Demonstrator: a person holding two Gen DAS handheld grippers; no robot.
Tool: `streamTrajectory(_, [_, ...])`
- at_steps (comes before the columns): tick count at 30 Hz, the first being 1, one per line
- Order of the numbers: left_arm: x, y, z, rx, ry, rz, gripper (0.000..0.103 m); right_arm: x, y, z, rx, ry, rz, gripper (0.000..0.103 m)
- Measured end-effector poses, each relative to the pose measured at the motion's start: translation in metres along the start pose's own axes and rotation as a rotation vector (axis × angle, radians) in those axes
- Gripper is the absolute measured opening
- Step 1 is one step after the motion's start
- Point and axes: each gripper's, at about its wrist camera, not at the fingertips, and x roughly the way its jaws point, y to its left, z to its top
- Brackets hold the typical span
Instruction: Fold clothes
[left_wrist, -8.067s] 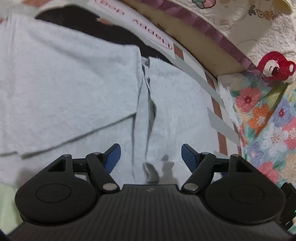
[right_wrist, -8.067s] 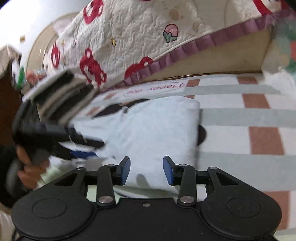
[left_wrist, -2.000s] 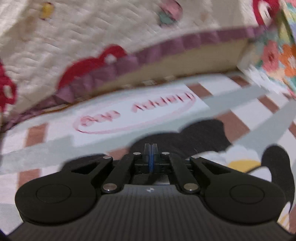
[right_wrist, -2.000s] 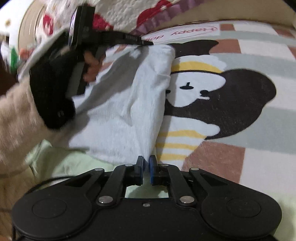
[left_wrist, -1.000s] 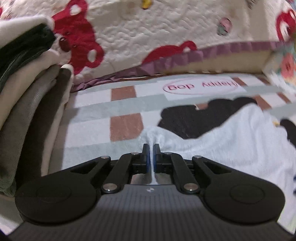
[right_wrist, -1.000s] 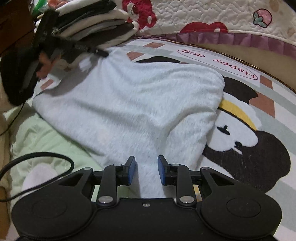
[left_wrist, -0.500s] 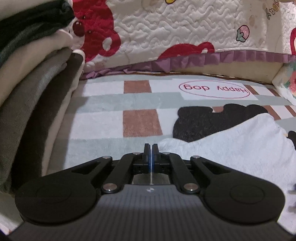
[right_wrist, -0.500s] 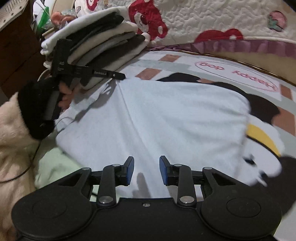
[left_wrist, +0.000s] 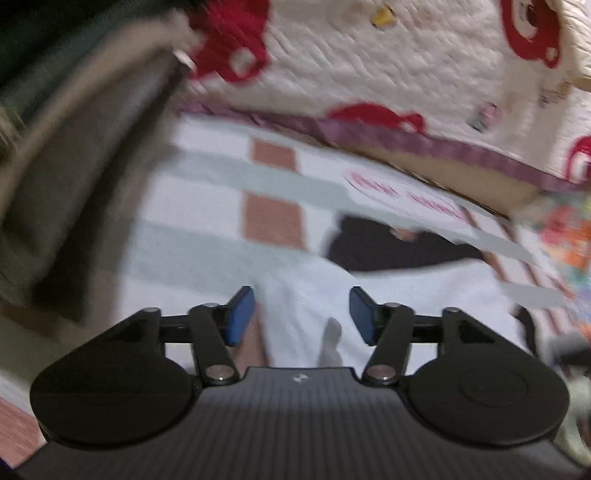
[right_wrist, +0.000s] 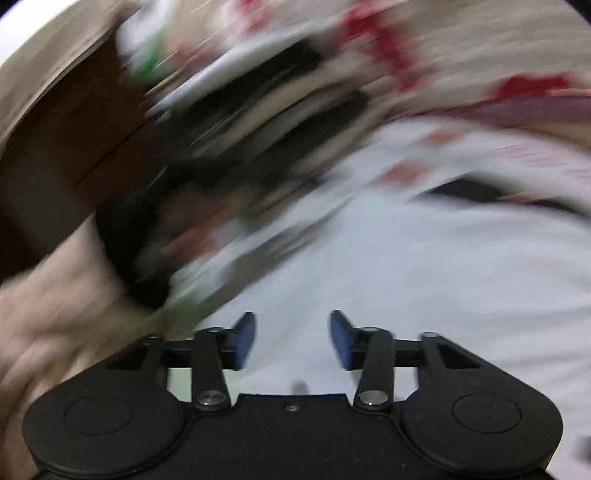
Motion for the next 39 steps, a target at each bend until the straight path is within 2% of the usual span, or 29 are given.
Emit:
streamTrajectory(2, [0.012, -0.005, -0.005, 0.016, 0.067, -0.019, 0.063, -0.019, -0.041, 0.013, 0.098, -0.067, -0.125, 0.055])
streamTrajectory(5, [0.034, -0.014, -0.016, 0.065, 0.144, 0.056, 0.063, -0.038, -0.105, 0.015, 0.232, -0.109, -0.249, 0.056])
streamTrajectory(6, [0.04, -0.016, -0.019, 0.077, 0.167, 0.073, 0.064, -0.041, -0.119, 0.013, 0.256, -0.105, -0.26, 0.056])
streamTrajectory(8, [0.041, -0.02, -0.023, 0.087, 0.148, 0.072, 0.075, -0.045, -0.145, 0.006, 0.307, -0.099, -0.273, 0.056])
streamTrajectory(12, [0.039, -0.022, -0.026, 0.067, 0.113, 0.062, 0.075, -0.032, -0.173, -0.009, 0.431, -0.111, -0.171, 0.056])
streamTrajectory(13, [0.04, -0.021, -0.027, 0.052, 0.089, 0.048, 0.066, -0.025, -0.176, -0.012, 0.449, -0.114, -0.14, 0.056])
streamTrajectory(14, [0.041, -0.02, -0.028, 0.038, 0.066, 0.035, 0.039, -0.019, -0.176, -0.013, 0.441, -0.117, -0.112, 0.058])
streamTrajectory(16, [0.044, -0.026, -0.028, 0.09, 0.059, 0.055, 0.02, -0.009, -0.174, -0.012, 0.419, -0.129, -0.062, 0.06])
streamTrajectory(17, [0.041, -0.033, -0.025, 0.132, 0.033, 0.064, 0.01, -0.009, -0.171, -0.005, 0.391, -0.146, -0.047, 0.057])
streamTrajectory(18, [0.038, -0.04, -0.022, 0.175, 0.007, 0.073, 0.009, -0.008, -0.167, 0.002, 0.363, -0.163, -0.033, 0.024])
streamTrajectory(19, [0.034, -0.046, -0.019, 0.217, -0.019, 0.082, 0.007, -0.008, -0.164, 0.009, 0.335, -0.18, -0.018, 0.014])
streamTrajectory(20, [0.031, -0.053, -0.016, 0.257, -0.045, 0.09, 0.007, -0.008, -0.161, 0.015, 0.307, -0.196, -0.004, 0.014])
streamTrajectory(23, [0.018, -0.06, 0.009, 0.253, -0.162, 0.096, 0.007, -0.01, -0.151, 0.036, 0.221, -0.25, 0.028, 0.012])
streamTrajectory(25, [0.009, -0.065, 0.026, 0.25, -0.238, 0.1, 0.009, -0.016, -0.149, 0.052, 0.167, -0.283, -0.048, 0.011])
streamTrajectory(27, [0.028, -0.06, 0.029, 0.208, -0.199, 0.125, 0.016, -0.021, -0.15, 0.05, 0.17, -0.281, -0.099, 0.011])
streamTrajectory(28, [0.038, -0.053, 0.026, 0.16, -0.151, 0.121, 0.027, -0.023, -0.15, 0.045, 0.185, -0.273, -0.114, 0.011])
streamTrajectory(29, [0.042, -0.045, 0.02, 0.116, -0.115, 0.122, 0.039, -0.026, -0.15, 0.04, 0.201, -0.265, -0.129, 0.021])
streamTrajectory(30, [0.047, -0.037, 0.013, 0.072, -0.08, 0.123, 0.041, -0.028, -0.15, 0.034, 0.216, -0.257, -0.143, 0.033])
streamTrajectory(32, [0.055, -0.02, 0.0, -0.017, -0.01, 0.124, 0.043, -0.034, -0.151, 0.024, 0.247, -0.241, -0.173, 0.038])
streamTrajectory(34, [0.041, -0.011, -0.007, -0.094, 0.019, 0.074, 0.045, -0.039, -0.151, 0.014, 0.278, -0.225, -0.203, 0.042])
streamTrajectory(36, [0.028, -0.001, -0.014, -0.169, 0.048, 0.024, 0.047, -0.044, -0.152, 0.004, 0.308, -0.209, -0.232, 0.051])
streamTrajectory(39, [0.013, -0.023, -0.024, -0.087, 0.126, 0.015, 0.051, -0.052, -0.153, -0.012, 0.354, -0.185, -0.277, 0.053])
